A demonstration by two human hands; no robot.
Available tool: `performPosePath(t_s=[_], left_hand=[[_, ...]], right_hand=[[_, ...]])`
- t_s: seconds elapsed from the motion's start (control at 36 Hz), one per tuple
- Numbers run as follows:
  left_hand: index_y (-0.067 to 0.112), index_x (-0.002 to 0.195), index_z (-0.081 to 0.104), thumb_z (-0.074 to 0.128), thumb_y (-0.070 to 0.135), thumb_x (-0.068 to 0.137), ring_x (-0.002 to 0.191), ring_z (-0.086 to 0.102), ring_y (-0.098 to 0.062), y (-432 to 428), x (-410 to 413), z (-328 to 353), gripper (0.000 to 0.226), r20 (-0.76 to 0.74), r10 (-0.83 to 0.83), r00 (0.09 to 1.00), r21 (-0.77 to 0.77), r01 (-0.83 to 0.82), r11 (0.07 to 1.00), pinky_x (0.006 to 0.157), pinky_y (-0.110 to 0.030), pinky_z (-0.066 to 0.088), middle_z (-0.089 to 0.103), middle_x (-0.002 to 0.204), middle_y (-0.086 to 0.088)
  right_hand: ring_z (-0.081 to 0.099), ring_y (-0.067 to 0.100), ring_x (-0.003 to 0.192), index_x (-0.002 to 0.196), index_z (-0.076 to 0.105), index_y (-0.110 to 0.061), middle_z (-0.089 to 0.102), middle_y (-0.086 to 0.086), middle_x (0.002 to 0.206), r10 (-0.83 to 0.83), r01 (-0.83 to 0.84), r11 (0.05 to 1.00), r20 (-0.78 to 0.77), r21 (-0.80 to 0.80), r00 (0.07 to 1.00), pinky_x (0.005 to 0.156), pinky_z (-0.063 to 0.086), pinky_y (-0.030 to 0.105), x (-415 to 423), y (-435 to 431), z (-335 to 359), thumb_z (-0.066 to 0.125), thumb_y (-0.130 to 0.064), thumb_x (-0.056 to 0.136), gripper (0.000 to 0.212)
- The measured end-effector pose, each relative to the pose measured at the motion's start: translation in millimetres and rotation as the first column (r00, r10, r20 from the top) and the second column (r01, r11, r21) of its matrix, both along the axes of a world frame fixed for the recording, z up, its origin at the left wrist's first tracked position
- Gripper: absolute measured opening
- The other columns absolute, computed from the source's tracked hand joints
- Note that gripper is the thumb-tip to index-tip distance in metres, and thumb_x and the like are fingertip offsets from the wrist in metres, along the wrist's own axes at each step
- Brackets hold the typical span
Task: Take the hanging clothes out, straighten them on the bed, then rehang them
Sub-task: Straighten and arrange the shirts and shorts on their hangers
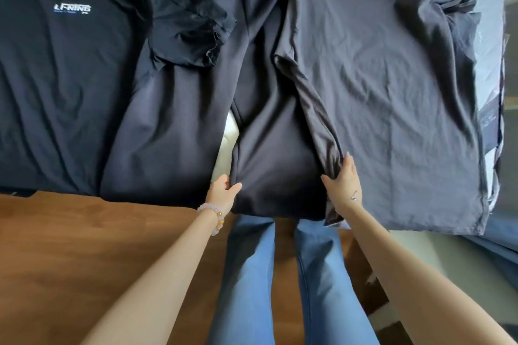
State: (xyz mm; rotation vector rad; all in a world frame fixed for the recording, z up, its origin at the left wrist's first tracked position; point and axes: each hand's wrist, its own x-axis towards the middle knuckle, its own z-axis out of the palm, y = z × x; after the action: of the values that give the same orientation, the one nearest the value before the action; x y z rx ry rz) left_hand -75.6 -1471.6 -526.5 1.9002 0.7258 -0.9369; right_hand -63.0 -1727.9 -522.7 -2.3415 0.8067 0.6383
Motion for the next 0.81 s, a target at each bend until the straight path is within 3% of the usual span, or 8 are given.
performPosePath(t_s=[0.11, 0.25, 0.36, 0.44, 0.53, 0.67, 0.72, 0.81], left_hand=[[0.003, 0.099, 0.053, 0.054, 0.019, 0.098, 0.095, 0.056, -0.026, -4, -4, -2, 0.016, -0.003, 0.02, 1.0, 0.017, -0.019, 1.0, 0.086, -0.04, 0.048, 0.059, 0.103, -0.017], [-0.001, 0.106, 0.057, 0.059, 0.018, 0.096, 0.098, 0.059, -0.03, 0, -10, -6, 0.022, -0.05, 0.021, 0.998, 0.034, -0.02, 0.999, 0.084, -0.037, 0.049, 0.062, 0.107, -0.018], [-0.004, 0.112, 0.058, 0.06, 0.021, 0.095, 0.105, 0.061, -0.036, 7, -12, -12, 0.03, -0.101, -0.016, 0.995, 0.057, 0.022, 0.998, 0.094, -0.045, 0.05, 0.064, 0.111, -0.02], [0.002, 0.104, 0.059, 0.06, 0.019, 0.095, 0.107, 0.062, -0.037, 10, -10, -19, 0.019, -0.115, -0.027, 0.993, 0.055, 0.034, 0.998, 0.097, -0.049, 0.051, 0.066, 0.112, -0.019], [0.008, 0.096, 0.059, 0.061, 0.018, 0.094, 0.107, 0.062, -0.039, 16, -10, -30, 0.011, -0.125, -0.02, 0.992, 0.056, 0.027, 0.998, 0.098, -0.054, 0.05, 0.067, 0.113, -0.021], [0.005, 0.102, 0.06, 0.061, 0.015, 0.094, 0.108, 0.062, -0.039, 14, -11, -30, 0.013, -0.122, 0.038, 0.992, 0.056, -0.032, 0.998, 0.099, -0.056, 0.05, 0.067, 0.114, -0.021], [0.0, 0.109, 0.061, 0.06, 0.014, 0.095, 0.11, 0.061, -0.038, 10, -9, -26, 0.02, -0.121, 0.061, 0.991, 0.061, -0.054, 0.997, 0.099, -0.055, 0.05, 0.066, 0.116, -0.02], [-0.004, 0.119, 0.059, 0.06, 0.012, 0.095, 0.113, 0.061, -0.035, -1, -5, -15, 0.028, -0.091, 0.107, 0.99, 0.044, -0.104, 0.994, 0.1, -0.044, 0.049, 0.066, 0.117, -0.016]], right_hand=[[0.045, 0.034, 0.123, 0.135, 0.036, -0.01, 0.041, 0.013, 0.136, -0.071, 0.063, 0.993, -0.08, -0.1, 0.994, 0.091, 0.042, 0.042, 7, -11, -4, 0.063, -0.024, 0.085, 0.059], [0.058, 0.035, 0.098, 0.094, 0.056, -0.007, 0.063, 0.013, 0.101, -0.011, 0.001, 0.995, -0.094, -0.099, 0.995, 0.068, 0.035, 0.031, 13, -17, -10, 0.064, -0.033, 0.083, 0.029], [0.048, 0.027, 0.07, 0.057, 0.036, -0.014, 0.047, 0.005, 0.059, -0.014, 0.014, 1.0, 0.002, -0.009, 1.0, 0.062, 0.032, 0.032, 16, -52, -6, 0.062, -0.032, 0.085, 0.042], [0.048, 0.029, 0.07, 0.052, 0.034, -0.014, 0.047, 0.012, 0.059, -0.018, 0.02, 0.995, 0.017, -0.096, 1.0, 0.062, 0.032, 0.032, 25, -97, 1, 0.06, -0.029, 0.086, 0.046], [0.06, 0.039, 0.086, 0.062, 0.055, -0.008, 0.063, 0.029, 0.083, -0.119, 0.117, 0.975, 0.002, -0.187, 0.993, 0.068, 0.037, 0.035, 37, -140, 8, 0.061, -0.028, 0.086, 0.032], [0.056, 0.041, 0.108, 0.104, 0.065, -0.004, 0.063, 0.025, 0.11, -0.239, 0.218, 0.93, -0.038, -0.294, 0.97, 0.089, 0.045, 0.041, 52, -174, 10, 0.058, -0.015, 0.084, 0.024], [0.049, 0.04, 0.117, 0.121, 0.055, -0.006, 0.056, 0.023, 0.124, -0.205, 0.198, 0.927, 0.012, -0.318, 0.979, 0.099, 0.038, 0.042, 53, -167, 7, 0.055, -0.01, 0.082, 0.04], [0.041, 0.04, 0.119, 0.126, 0.048, -0.002, 0.047, 0.023, 0.127, 0.009, 0.07, 0.929, 0.211, -0.363, 0.978, 0.1, 0.03, 0.042, 47, -133, 10, 0.053, -0.001, 0.078, 0.048]])
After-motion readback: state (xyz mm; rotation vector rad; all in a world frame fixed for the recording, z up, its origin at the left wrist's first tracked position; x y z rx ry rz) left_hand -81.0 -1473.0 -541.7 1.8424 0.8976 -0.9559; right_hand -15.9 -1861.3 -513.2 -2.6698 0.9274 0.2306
